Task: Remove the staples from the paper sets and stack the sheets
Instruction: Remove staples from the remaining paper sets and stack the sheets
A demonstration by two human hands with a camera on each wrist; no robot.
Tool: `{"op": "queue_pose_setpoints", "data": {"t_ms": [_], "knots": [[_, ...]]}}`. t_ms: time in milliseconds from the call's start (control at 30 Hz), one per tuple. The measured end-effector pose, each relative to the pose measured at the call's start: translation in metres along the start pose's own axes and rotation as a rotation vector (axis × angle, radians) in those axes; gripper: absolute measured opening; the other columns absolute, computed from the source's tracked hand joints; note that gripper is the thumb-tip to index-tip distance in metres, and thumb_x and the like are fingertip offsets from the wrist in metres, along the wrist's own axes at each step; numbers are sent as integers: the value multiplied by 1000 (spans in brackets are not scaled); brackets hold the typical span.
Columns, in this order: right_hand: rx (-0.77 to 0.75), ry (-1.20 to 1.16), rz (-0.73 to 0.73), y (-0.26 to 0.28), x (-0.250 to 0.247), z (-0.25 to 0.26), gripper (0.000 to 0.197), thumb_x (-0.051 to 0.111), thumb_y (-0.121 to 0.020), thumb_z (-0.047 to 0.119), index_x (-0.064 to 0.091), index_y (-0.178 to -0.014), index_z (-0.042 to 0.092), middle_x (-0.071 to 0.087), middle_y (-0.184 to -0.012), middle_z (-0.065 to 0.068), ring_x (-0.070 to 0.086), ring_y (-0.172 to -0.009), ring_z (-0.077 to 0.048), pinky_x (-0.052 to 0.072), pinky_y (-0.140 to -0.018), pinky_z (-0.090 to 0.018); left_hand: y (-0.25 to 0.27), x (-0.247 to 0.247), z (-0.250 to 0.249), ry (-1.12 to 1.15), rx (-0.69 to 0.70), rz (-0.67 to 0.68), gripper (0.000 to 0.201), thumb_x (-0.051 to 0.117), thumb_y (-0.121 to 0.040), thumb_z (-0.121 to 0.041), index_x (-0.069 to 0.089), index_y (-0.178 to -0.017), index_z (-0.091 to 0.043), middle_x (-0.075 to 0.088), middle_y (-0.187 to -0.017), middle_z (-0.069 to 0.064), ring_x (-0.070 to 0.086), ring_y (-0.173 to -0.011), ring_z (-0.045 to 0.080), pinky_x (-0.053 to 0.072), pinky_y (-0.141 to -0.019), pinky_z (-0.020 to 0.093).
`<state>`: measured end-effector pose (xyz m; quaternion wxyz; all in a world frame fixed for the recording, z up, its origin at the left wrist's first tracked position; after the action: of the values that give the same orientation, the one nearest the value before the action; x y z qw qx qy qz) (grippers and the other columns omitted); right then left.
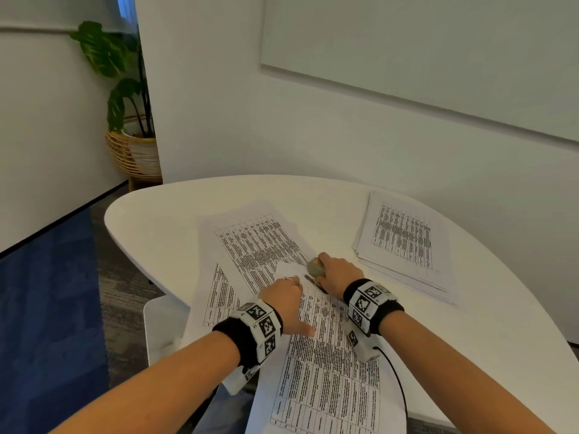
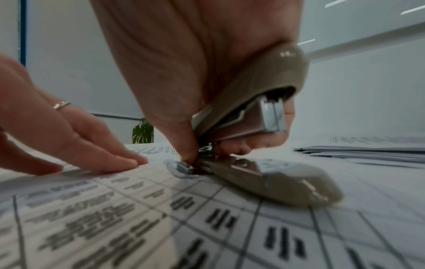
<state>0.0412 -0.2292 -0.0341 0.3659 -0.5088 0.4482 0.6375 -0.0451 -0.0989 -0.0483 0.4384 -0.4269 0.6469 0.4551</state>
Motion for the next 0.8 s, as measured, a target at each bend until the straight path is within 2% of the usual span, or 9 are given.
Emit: {"op": "queue_pose_setpoints", "data": {"t_ms": [100,167,267,333,433,567,633,700,800], "knots": [[29,49,10,1,1,5,34,50,-92,24,38,-123,14,62,-107,-10,54,-81,-24,43,-68,-32,0,1,0,11,-12,-15,97,64,-72,-68,39,-141,-4,22,-156,5,30,-138,22,39,-107,41],[71,60,23,4,3,13,35,51,-92,18,37,-123,10,59,-109,-11,58,-89,-27,46,-69,-34,1,2,-1,18,-17,-27,94,64,-73,-67,41,-139,-4,26,-154,5,32,-136,22,41,-105,41],[84,31,48,5,2,26,26,46,-95,15,43,-119,4,50,-116,-13,56,-103,-32,48,-81,-37,1,2,-1,14,-21,-44,89,65,-72,-67,47,-134,-5,37,-144,5,39,-129,22,45,-100,40],[80,11,45,1,3,28,24,44,-95,17,45,-116,6,50,-115,-11,56,-102,-31,47,-77,-35,2,0,-2,13,-14,-44,85,66,-72,-66,49,-129,-5,42,-138,5,42,-125,23,46,-97,39],[76,26,5,-1,1,26,27,45,-94,18,39,-118,8,57,-107,-9,59,-96,-30,43,-70,-34,2,-1,-3,-10,-14,-36,83,66,-73,-65,52,-126,-3,39,-141,7,41,-127,23,44,-99,39],[-67,176,-79,-8,-5,25,32,44,-94,18,37,-126,17,56,-114,-8,57,-96,-28,45,-75,-37,0,0,-2,1,-12,-44,85,66,-72,-66,53,-126,-1,36,-146,7,39,-129,23,43,-101,39],[-28,121,-76,-12,-2,27,30,41,-96,19,37,-125,15,57,-113,-9,59,-95,-28,44,-72,-35,0,1,-4,0,-16,-43,85,67,-72,-65,52,-126,-2,38,-144,7,41,-127,23,43,-99,39],[46,40,-57,-18,2,29,28,37,-97,21,39,-123,11,59,-112,-11,60,-96,-30,42,-72,-33,1,1,-6,20,-35,-46,81,70,-71,-63,53,-122,-3,44,-135,5,45,-120,23,46,-93,38],[77,-18,-53,-27,0,28,30,38,-97,24,39,-123,10,60,-112,-11,60,-98,-29,43,-74,-33,1,0,-7,48,-23,-57,79,71,-70,-61,54,-121,-3,44,-135,6,44,-121,23,46,-95,40]]}}
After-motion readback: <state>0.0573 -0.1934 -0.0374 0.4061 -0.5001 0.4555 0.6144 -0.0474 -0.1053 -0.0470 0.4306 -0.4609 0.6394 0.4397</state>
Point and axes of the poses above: each hand's wrist, its own y-axis away from the middle knuckle, its own x-axis out of the palm, z = x × y, the point moved 1 cm from there along -y, towards the middle knuckle
